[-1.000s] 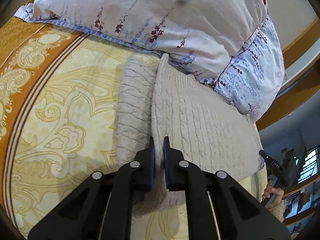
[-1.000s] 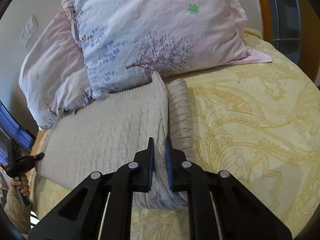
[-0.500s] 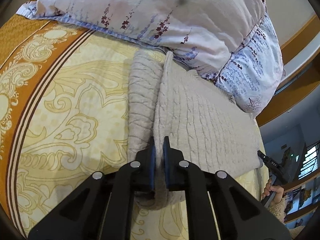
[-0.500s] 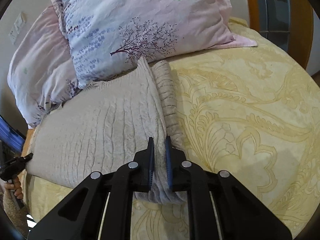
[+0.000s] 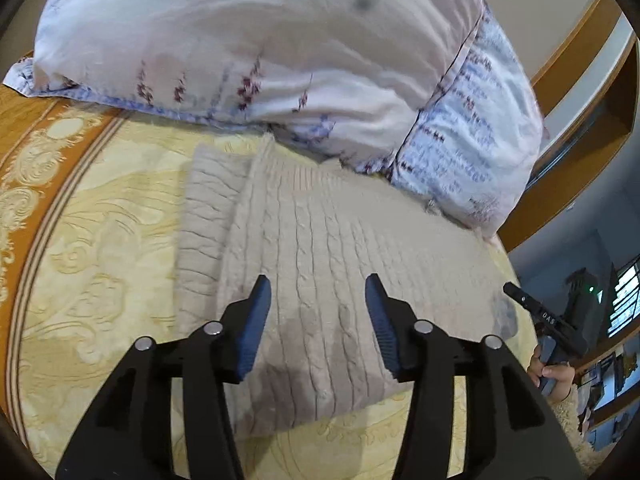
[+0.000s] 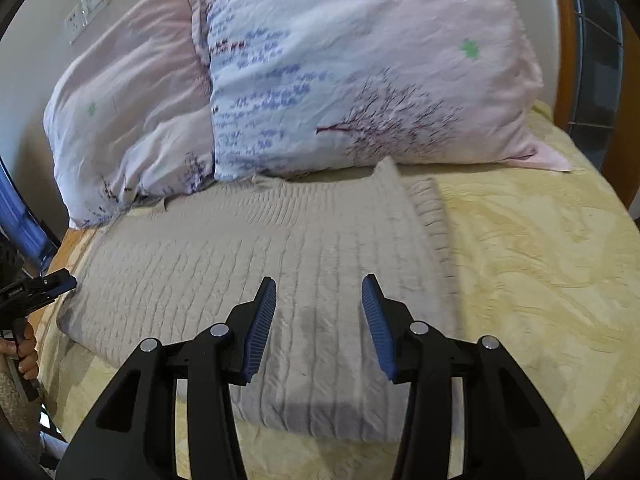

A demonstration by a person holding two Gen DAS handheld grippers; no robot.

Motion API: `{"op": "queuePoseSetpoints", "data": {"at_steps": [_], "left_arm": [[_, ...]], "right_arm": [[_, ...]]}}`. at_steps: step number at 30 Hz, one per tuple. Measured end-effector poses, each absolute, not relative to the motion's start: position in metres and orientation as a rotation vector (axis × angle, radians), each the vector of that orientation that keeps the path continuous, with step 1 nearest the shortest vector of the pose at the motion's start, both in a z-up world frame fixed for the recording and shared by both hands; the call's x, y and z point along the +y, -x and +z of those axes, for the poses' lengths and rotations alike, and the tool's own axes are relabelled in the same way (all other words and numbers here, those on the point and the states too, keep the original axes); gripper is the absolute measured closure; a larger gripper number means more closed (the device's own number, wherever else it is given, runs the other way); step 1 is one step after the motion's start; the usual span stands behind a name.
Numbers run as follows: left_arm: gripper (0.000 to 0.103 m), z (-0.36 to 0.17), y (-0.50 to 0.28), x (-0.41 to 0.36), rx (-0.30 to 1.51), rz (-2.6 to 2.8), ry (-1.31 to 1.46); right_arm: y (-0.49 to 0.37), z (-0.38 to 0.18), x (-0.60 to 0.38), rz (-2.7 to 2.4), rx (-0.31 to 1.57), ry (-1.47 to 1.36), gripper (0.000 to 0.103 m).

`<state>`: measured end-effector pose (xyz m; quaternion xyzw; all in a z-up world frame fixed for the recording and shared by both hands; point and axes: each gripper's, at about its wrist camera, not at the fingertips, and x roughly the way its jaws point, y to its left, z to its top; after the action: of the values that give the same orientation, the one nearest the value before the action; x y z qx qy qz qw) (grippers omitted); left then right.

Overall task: Fold small clothes
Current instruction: 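Open both tools and withdraw from the folded sweater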

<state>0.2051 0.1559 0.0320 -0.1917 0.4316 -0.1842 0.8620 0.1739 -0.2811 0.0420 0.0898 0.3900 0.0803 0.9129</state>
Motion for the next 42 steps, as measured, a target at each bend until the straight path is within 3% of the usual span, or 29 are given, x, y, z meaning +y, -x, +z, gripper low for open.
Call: {"op": "queuePoseSetpoints", "data": {"at_steps": [3,9,11,14,22,38,40,42], "left_arm": [[0.053,0.014,-0.213,0.162,0.938,-0.364,0.449],[0.052,0.018,-0.21,0.185,0.921,-0.387,0.591],[0.045,0.021,-0.211,0.2,0.898,-0.365,0.653],[0.044,0.019,-0.22,0.219,0.897,-0.302,0.703],[0.044,-0.003,-0.248,0.227,0.992,-0.284,0.794],[0.044,-0.003,-0.258,0.205,0.994,-0.307,0.78],[0.048,-0.002,-0.26,0.2,1.003,-0.301,0.768],[0.06,-0.002,-0.261,0.197,1.013,-0.286,0.763]], "right_arm": [[-0.183,0.019,-0.277,0.141,0.903,-0.179,0.052],[-0.18,0.02,-0.278,0.149,0.886,-0.203,0.045],[-0.18,0.021,-0.276,0.16,0.883,-0.202,0.039],[-0.18,0.018,-0.271,0.159,0.884,-0.179,0.036],[-0.178,0.019,-0.274,0.165,0.874,-0.211,0.035],[-0.176,0.019,-0.272,0.169,0.864,-0.22,0.032],[-0.175,0.019,-0.273,0.172,0.863,-0.224,0.032],[-0.175,0.019,-0.273,0.172,0.862,-0.227,0.032]]}}
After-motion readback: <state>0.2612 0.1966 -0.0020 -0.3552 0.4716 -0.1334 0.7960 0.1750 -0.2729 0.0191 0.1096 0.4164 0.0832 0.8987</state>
